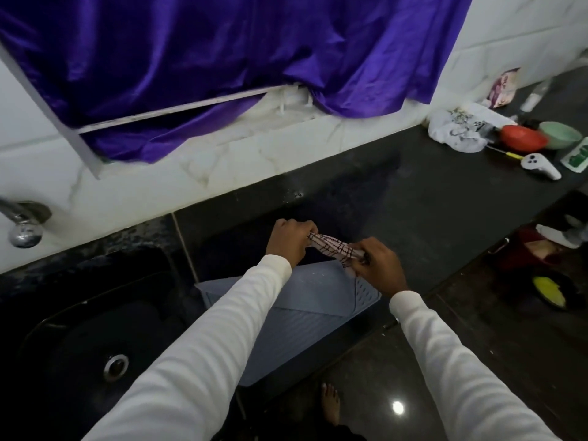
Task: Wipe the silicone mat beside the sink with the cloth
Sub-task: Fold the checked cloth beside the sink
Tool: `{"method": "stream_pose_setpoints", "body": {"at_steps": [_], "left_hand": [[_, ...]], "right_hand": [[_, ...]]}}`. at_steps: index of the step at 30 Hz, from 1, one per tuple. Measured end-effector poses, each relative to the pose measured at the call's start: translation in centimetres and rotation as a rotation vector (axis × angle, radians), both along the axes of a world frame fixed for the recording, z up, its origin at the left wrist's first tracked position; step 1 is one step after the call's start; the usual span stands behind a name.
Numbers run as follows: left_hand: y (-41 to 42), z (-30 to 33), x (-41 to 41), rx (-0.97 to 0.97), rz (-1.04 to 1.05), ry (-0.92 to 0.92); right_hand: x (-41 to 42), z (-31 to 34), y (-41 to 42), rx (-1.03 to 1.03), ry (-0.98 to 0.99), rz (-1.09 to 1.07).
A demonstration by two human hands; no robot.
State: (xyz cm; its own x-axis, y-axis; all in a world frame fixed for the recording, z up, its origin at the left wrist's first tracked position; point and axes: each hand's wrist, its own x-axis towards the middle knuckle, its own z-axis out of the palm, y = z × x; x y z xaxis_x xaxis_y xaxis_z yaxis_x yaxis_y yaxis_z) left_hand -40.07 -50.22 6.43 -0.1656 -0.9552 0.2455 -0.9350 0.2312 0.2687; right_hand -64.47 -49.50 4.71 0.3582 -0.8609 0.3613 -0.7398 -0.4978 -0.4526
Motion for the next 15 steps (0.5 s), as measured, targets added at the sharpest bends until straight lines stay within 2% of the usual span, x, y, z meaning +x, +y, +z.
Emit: {"method": "stream_pose_setpoints", "body": {"at_steps": [7, 15], "left_hand": [[-5.0, 0.0, -5.8, 0.012, 0.026, -0.05], [-8.8, -2.2, -12.9, 0.153, -0.009, -0.099]], "right_hand": [[-4.9, -1.4, -2.9, 0.035, -0.125, -0.001], [-10.5, -3.8, -4.3, 0.114, -0.073, -0.089]]}}
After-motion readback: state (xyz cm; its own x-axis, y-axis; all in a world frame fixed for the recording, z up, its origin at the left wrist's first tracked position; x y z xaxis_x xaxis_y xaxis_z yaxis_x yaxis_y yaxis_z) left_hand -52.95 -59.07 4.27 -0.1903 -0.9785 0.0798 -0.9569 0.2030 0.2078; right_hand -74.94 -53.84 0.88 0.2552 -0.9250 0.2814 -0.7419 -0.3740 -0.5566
